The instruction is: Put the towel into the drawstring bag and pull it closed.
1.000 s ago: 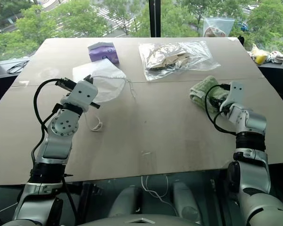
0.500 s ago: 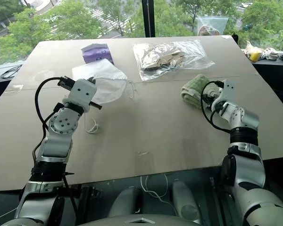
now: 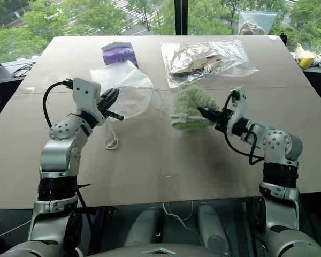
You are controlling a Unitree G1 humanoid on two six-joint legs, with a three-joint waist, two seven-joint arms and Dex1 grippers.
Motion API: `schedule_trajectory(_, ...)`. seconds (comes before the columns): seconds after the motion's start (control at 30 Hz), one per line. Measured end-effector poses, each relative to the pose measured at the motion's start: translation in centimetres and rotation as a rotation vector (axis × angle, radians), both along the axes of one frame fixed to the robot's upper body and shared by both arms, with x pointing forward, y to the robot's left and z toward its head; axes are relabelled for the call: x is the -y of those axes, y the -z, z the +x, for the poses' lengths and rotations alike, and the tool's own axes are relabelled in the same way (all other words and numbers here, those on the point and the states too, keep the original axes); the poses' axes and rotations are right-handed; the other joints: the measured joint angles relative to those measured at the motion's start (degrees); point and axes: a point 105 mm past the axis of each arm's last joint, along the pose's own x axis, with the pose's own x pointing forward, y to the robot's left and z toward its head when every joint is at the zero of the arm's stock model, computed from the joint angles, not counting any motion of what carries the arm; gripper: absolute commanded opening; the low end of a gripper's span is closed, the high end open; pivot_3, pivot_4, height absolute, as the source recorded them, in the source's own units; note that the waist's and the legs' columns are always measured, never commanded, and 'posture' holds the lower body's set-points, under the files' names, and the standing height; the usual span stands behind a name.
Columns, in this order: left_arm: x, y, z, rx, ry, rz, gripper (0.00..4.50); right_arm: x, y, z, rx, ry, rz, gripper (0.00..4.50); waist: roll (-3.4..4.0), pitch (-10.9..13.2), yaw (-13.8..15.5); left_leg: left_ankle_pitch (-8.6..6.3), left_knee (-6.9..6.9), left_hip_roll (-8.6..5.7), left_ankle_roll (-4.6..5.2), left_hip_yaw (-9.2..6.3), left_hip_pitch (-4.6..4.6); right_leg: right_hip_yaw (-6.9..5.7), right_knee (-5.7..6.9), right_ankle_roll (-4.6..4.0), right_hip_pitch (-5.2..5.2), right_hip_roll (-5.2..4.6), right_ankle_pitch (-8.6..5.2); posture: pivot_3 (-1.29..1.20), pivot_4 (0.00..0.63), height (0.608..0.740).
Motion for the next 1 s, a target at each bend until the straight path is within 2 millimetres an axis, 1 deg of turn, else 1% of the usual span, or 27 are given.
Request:
schedule_trajectory(0.1,0.8,-0.1,-0.3,-0.031,0.061,-0.043,0.0,-2.2,0.1,-1.3,-0.003,-0.081,0.014,0.03,0.01,0.01,-0.08,0.01,0.12,0.03,0.0,-0.04,0.03,-0.03,0.06,0.15,0.02,0.05,-0.09,0.0,0.15,0.74)
schedule_trajectory(0.17,1.2,-0.2,-0.5,-0.057,0.104,-0.078,0.0,-3.7,-0.5,-2.2,0.004,-0.131,0.052,0.03,0.01,0.01,-0.15,0.01,0.22,0.05,0.0,-0.07,0.03,-0.05,0.1,0.16,0.05,0.07,-0.09,0.0,0.15,0.74)
schedule_trajectory(0.27,1.4,-0.6,-0.8,-0.067,0.135,-0.074,0.0,-5.0,-1.3,-3.0,0.02,-0.167,0.087,0.03,0.02,0.01,-0.16,0.01,0.27,0.05,0.0,-0.06,0.04,-0.05,0.1,0.16,0.08,0.06,-0.09,0.0,0.15,0.74)
schedule_trajectory(0.37,1.4,-0.6,-0.9,-0.078,0.148,-0.072,0.0,-5.6,-1.4,-3.1,0.008,-0.158,0.1,0.03,0.02,0.01,-0.11,0.01,0.27,0.05,0.0,-0.06,0.03,-0.05,0.1,0.14,0.09,0.05,-0.07,0.0,0.15,0.74)
schedule_trajectory(0.43,1.6,-0.5,-0.9,-0.089,0.156,-0.08,0.0,-6.0,-1.1,-3.1,-0.006,-0.146,0.086,0.03,0.02,0.01,-0.06,0.01,0.26,0.05,0.0,-0.08,0.03,-0.07,0.1,0.11,0.09,0.05,-0.06,0.0,0.15,0.74)
schedule_trajectory(0.53,2.0,-0.3,-1.0,-0.107,0.179,-0.092,0.0,-6.4,0.4,-2.5,-0.051,-0.08,0.007,0.03,0.02,0.01,-0.05,0.01,0.26,0.04,0.0,-0.07,0.03,-0.07,0.1,0.09,0.09,0.04,-0.05,0.0,0.15,0.74)
schedule_trajectory(0.6,2.1,-0.3,-1.0,-0.109,0.185,-0.09,0.0,-6.5,1.0,-2.0,-0.081,-0.038,0.007,0.03,0.02,0.01,-0.05,0.01,0.26,0.04,0.0,-0.06,0.03,-0.06,0.09,0.04,0.09,0.04,-0.02,0.0,0.15,0.74)
schedule_trajectory(0.7,2.3,-0.2,-1.0,-0.115,0.19,-0.088,0.0,-6.8,0.8,-1.8,-0.091,-0.006,0.037,0.03,0.02,0.01,-0.12,0.01,0.26,0.05,0.0,-0.08,0.03,-0.07,0.1,0.04,0.08,0.05,-0.02,0.0,0.15,0.74)
schedule_trajectory(0.83,3.0,-0.3,-0.9,-0.116,0.206,-0.083,0.0,-8.5,-0.1,-1.3,-0.117,0.048,0.147,0.03,0.03,0.02,-0.17,0.01,0.24,0.06,0.0,-0.11,0.03,-0.1,0.1,0.03,0.08,0.06,-0.01,0.0,0.15,0.74)
schedule_trajectory(1.0,3.5,-0.2,-0.9,-0.123,0.214,-0.089,0.0,-7.6,1.3,0.5,-0.185,0.182,0.148,0.03,0.04,0.02,0.03,0.01,0.26,0.02,0.0,-0.08,0.0,-0.1,0.04,-0.02,0.11,-0.01,0.03,0.0,0.15,0.74)
